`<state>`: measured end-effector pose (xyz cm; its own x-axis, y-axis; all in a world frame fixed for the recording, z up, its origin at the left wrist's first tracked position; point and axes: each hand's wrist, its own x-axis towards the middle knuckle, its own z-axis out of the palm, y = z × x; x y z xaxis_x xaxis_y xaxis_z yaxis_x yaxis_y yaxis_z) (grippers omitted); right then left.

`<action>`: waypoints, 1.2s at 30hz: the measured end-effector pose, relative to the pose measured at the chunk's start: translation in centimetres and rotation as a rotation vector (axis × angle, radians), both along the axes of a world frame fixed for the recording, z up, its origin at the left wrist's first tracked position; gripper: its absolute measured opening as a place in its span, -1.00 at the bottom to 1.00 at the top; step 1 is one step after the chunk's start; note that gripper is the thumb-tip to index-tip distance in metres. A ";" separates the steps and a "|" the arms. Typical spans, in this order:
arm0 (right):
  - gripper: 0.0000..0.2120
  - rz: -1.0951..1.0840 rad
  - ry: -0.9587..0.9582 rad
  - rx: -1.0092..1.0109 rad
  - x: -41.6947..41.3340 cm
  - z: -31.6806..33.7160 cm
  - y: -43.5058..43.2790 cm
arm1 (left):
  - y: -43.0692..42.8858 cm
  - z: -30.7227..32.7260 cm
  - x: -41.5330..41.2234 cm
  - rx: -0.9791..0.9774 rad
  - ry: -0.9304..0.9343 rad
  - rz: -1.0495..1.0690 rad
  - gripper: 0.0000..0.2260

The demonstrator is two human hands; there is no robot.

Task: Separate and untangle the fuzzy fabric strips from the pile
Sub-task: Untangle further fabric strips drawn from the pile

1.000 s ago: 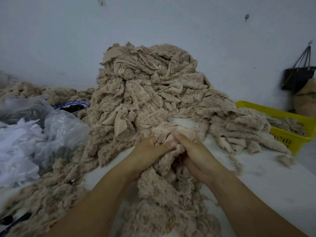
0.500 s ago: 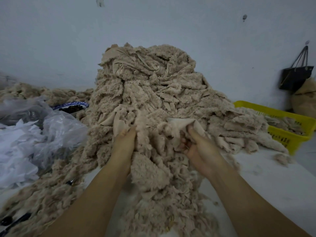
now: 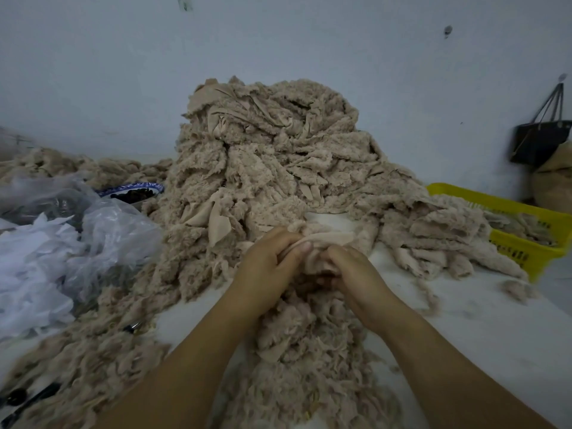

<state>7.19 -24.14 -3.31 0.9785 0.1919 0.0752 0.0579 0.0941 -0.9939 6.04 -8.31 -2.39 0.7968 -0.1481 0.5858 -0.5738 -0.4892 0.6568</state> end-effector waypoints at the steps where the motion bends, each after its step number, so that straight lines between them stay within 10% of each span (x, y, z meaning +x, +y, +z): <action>1: -0.70 -0.057 0.024 -0.031 0.2 0.0 -0.1 | 0.3 0.0 0.1 -0.063 0.028 0.017 -0.88; 5: -0.91 -0.373 -0.186 -0.140 0.9 0.0 -1.3 | 0.7 0.7 -0.3 -0.512 0.335 -0.045 -0.84; 9: -0.58 -0.078 -0.284 -0.333 0.9 -0.3 -1.5 | 0.7 1.3 -0.6 -0.862 0.509 -0.288 -0.85; 13: -0.84 -0.051 -0.307 -0.737 1.1 -1.7 -0.6 | 0.9 1.8 -0.4 -1.110 0.553 -0.378 -0.84; 17: -0.70 -0.241 -0.199 -0.484 1.3 -0.9 -1.7 | 2.1 1.9 0.2 -1.339 0.486 -0.251 -0.80; 22: -0.62 -0.026 -0.011 0.252 0.7 0.6 -0.7 | 1.3 0.8 0.0 -0.529 0.250 0.141 -0.72; 26: -0.63 0.170 -0.078 0.086 -0.1 0.4 0.2 | -0.5 -0.6 0.0 0.068 0.016 -0.045 -0.77; 32: -0.83 -0.022 0.095 0.101 0.7 -0.1 -0.9 | 1.3 -0.5 0.5 -0.223 0.126 0.148 -0.82; 36: -0.59 -0.195 0.024 0.842 2.0 1.7 -3.7 | 1.9 -1.3 1.5 -0.038 0.287 0.305 -0.72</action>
<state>9.20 -27.89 -1.61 0.9913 -0.0904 0.0960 0.1301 0.7903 -0.5988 7.54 -6.38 -3.72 0.9325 0.1372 0.3342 -0.1977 -0.5805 0.7899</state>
